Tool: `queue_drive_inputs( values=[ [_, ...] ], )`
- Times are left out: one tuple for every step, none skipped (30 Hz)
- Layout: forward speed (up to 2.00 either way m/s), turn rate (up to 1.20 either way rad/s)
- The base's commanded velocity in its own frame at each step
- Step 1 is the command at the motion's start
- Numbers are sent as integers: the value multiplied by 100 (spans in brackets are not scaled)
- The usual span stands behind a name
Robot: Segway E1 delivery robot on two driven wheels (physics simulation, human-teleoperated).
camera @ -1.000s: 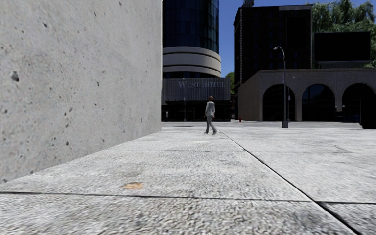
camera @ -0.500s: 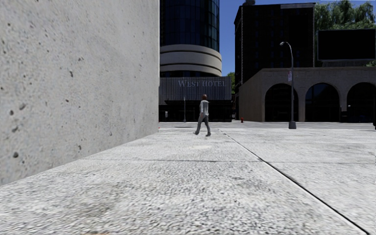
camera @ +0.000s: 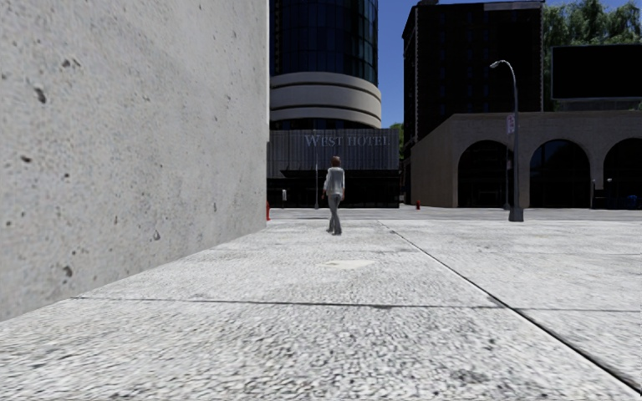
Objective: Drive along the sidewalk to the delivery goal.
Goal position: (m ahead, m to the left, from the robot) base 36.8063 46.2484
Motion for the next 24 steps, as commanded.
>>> queue_drive_inputs(
  values=[
    [200, 0],
    [200, 0],
    [200, 0],
    [200, 0],
    [200, 0],
    [200, 0],
    [200, 0],
    [200, 0],
    [200, 0],
    [200, 0],
    [200, 0],
    [200, 0],
    [200, 0],
    [200, 0],
    [200, 0],
    [200, 0],
    [200, 0],
    [200, 0],
    [200, 0],
    [200, 0],
    [200, 0],
    [200, 0],
    [200, 0],
    [200, 0]
  ],
)
